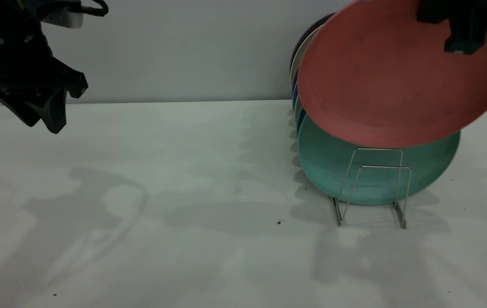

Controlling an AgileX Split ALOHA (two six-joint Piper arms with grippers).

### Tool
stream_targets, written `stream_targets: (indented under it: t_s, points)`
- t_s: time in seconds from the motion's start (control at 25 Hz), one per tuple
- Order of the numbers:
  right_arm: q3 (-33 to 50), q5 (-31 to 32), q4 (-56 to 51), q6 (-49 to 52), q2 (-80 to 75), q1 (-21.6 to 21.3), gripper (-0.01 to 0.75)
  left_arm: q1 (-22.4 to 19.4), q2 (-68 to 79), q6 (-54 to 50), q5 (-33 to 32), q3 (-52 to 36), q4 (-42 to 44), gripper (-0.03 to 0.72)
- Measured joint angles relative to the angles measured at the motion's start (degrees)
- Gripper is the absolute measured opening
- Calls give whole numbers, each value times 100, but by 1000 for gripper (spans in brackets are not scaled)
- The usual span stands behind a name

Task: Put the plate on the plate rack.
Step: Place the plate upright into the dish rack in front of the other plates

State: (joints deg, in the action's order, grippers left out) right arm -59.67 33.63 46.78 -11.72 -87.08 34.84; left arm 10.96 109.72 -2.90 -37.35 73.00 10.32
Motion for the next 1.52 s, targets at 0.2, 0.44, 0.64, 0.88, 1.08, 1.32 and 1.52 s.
stream_targets:
  t_s: [0.2, 0.44, 0.64, 0.88, 1.08, 1.32, 1.52]
  points:
    - [0, -89, 37, 92, -11, 0, 73, 0, 0, 0, 0, 0, 0, 360]
    - [0, -123, 42, 216, -28, 0, 72, 0, 0, 0, -5, 0, 0, 360]
    - [0, -196, 42, 369, -28, -32, 72, 0, 0, 0, -5, 0, 0, 360]
    - [0, -250, -102, 388, -189, -76, 72, 0, 0, 11, -5, 0, 0, 360]
    - [6, -290, -102, 388, -427, -76, 72, 0, 0, 11, -5, 0, 0, 360]
    - [6, -431, -103, 436, -661, -162, 72, 0, 0, 11, -5, 0, 0, 360]
    - [134, -662, -109, 531, -828, -353, 72, 0, 0, 11, -5, 0, 0, 360]
